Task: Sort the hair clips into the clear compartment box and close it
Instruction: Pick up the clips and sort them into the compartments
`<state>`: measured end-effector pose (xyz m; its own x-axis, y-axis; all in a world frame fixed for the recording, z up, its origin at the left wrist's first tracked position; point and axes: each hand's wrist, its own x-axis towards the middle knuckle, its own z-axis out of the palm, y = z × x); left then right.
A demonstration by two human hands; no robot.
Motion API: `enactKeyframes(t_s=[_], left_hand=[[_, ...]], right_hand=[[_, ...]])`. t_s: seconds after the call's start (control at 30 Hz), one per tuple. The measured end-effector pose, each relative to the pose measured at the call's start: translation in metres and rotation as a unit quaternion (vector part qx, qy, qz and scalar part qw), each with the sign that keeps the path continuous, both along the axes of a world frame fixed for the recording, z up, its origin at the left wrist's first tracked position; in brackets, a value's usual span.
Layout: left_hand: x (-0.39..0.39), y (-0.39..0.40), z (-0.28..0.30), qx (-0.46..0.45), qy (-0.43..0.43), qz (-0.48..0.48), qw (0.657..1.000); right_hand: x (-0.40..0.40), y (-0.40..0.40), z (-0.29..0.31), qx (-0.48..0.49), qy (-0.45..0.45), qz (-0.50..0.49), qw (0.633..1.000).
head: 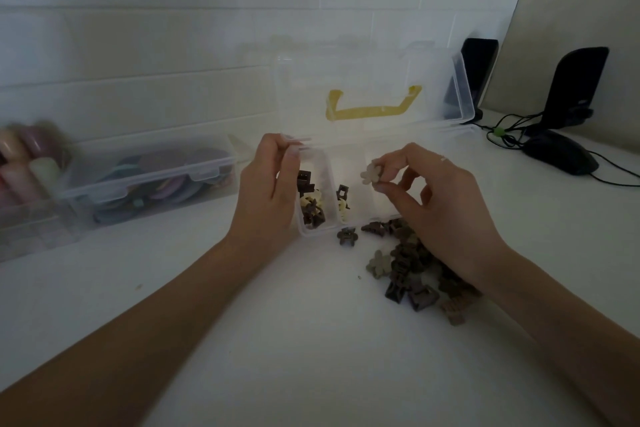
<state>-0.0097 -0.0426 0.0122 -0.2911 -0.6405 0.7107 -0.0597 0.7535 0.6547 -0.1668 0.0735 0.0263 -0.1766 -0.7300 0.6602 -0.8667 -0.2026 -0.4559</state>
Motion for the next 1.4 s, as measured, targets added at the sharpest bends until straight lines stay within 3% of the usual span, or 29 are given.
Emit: enactKeyframes(t_s=[0.3,0.47,0.57,0.73,0.97,1.27,1.4], left_hand=[[-0.001,0.000,-0.001,-0.004,0.000,0.012,1.000],[-0.003,0.002,0.001,0.019,0.009,0.009,1.000],[-0.003,0.002,0.003,0.070,0.028,0.011,0.997],[-0.005,0.000,0.003,0.122,0.041,0.024,0.991],[-0.004,-0.008,0.001,0.135,0.033,0.039,0.990],[-0.004,-0.011,-0.001,0.142,0.024,0.041,0.989],[-0.004,-0.009,-0.001,0.138,0.031,0.038,0.989]], right_hand=[[0.001,-0.005,-0.009,0.020,0.161,0.025,0.986],[-0.002,0.000,-0.003,-0.024,0.116,0.064,0.991],[-0.001,0.006,0.004,0.017,0.118,0.095,0.988],[0.007,0.002,-0.001,0.113,0.237,0.081,0.961],[0.004,-0.004,-0.008,0.084,0.388,0.018,0.918],[0.009,-0.001,-0.004,0.113,0.332,0.042,0.936],[0.015,0.004,-0.003,0.084,0.146,0.055,0.984]])
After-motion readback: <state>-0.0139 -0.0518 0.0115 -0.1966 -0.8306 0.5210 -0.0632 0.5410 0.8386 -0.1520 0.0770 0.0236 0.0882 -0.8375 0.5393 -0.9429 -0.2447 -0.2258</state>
